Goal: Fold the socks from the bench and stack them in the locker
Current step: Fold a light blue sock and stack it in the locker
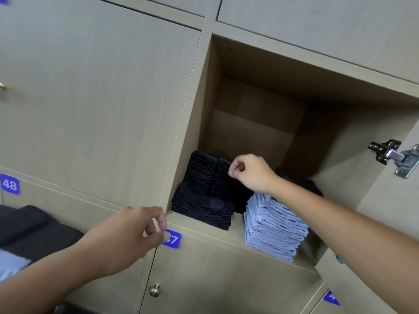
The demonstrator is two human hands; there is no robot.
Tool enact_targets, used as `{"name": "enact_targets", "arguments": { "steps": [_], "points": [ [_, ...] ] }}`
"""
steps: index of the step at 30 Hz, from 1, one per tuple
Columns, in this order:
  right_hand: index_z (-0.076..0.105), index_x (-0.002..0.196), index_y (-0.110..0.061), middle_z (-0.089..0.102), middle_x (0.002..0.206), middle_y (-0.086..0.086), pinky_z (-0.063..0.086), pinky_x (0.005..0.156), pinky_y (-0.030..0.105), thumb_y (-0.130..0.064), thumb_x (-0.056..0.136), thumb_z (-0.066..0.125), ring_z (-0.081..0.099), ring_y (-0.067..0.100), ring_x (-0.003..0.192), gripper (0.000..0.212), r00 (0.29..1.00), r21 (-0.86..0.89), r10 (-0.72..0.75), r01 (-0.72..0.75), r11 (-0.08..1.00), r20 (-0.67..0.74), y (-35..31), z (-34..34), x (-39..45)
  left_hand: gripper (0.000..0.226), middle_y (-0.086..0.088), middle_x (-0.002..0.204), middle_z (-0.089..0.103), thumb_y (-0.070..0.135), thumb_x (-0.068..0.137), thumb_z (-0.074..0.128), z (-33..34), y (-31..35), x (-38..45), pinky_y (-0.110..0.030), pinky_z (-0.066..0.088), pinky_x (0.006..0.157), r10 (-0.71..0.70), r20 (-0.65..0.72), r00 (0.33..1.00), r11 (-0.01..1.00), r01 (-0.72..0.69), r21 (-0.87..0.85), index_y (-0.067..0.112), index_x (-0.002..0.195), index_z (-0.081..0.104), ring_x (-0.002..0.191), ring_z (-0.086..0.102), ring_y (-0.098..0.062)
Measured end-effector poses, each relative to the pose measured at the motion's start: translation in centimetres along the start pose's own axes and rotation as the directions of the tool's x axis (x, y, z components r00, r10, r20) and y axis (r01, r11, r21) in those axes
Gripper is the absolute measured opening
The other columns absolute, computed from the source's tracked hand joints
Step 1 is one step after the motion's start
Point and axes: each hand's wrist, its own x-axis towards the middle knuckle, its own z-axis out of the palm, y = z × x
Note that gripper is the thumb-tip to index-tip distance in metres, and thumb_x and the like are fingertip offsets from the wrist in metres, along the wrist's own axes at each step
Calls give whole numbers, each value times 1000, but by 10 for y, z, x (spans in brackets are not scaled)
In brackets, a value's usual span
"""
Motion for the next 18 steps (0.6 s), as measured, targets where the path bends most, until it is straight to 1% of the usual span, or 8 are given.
{"name": "enact_targets", "arguments": {
  "steps": [2, 3, 5, 7, 11, 13, 16, 18],
  "points": [
    [73, 84, -23, 71, 84, -8, 51, 74, 21, -21, 90, 71, 64, 4, 80, 7, 999, 27, -52, 51, 998, 14, -15, 13, -19, 13, 19, 82, 72, 46, 96, 63, -5, 0, -2, -33, 57, 72, 2, -10, 1000, 1000, -2, 0, 34, 91, 61, 65, 70, -4],
    [73, 84, -24, 71, 84, -8, 51, 74, 21, -22, 90, 71, 63, 2, 78, 7, 997, 52, -72, 70, 996, 29, -22, 20, -29, 13, 19, 81, 73, 46, 96, 63, -8, 0, -3, -34, 58, 73, 2, -14, 1000, 1000, -2, 1, 34, 90, 62, 65, 70, -5],
    [72, 86, -23, 70, 84, -10, 46, 68, 15, -22, 91, 70, 60, -1, 71, 6, 993, 114, -102, 95, 989, 52, -38, 35, -52, 13, 19, 81, 73, 44, 96, 64, -13, -1, -6, -37, 59, 76, 1, -23, 1000, 1000, -1, 5, 33, 89, 62, 64, 70, -5],
    [72, 87, -22, 69, 82, -11, 45, 64, 15, -21, 91, 70, 59, 1, 70, 5, 989, 175, -126, 112, 978, 72, -52, 51, -75, 13, 18, 80, 74, 42, 96, 65, -18, -3, -9, -36, 59, 76, 3, -37, 999, 1000, -3, 5, 32, 87, 63, 63, 70, -3],
    [71, 89, -26, 66, 78, -15, 43, 63, 15, -25, 91, 69, 56, 1, 70, 3, 976, 222, -173, 140, 965, 133, -69, 80, -109, 13, 13, 80, 75, 42, 95, 67, -28, -9, -17, -28, 54, 68, -7, -54, 999, 1000, 6, -2, 30, 87, 64, 63, 71, -4],
    [70, 91, -26, 65, 80, -15, 44, 65, 16, -28, 92, 69, 56, 1, 72, 2, 970, 232, -186, 147, 962, 159, -74, 90, -118, 13, 12, 80, 75, 41, 95, 66, -34, -14, -23, -30, 56, 71, -19, -59, 998, 1000, 19, 9, 30, 89, 65, 63, 71, -3],
    [70, 91, -27, 66, 81, -14, 50, 70, 24, -30, 91, 69, 59, 5, 75, 3, 964, 273, -203, 150, 950, 175, -79, 99, -122, 11, 12, 79, 75, 37, 95, 67, -42, -26, -30, -36, 58, 75, -48, -63, 997, 999, 49, 19, 29, 89, 65, 62, 71, -6],
    [70, 93, -28, 65, 81, -17, 45, 67, 20, -31, 91, 68, 57, 3, 75, 4, 957, 268, -218, 163, 950, 192, -81, 105, -125, 10, 12, 77, 75, 34, 95, 68, -47, -39, -34, -34, 56, 70, -75, -70, 995, 997, 77, 28, 28, 87, 65, 62, 72, -10]
  ]
}}
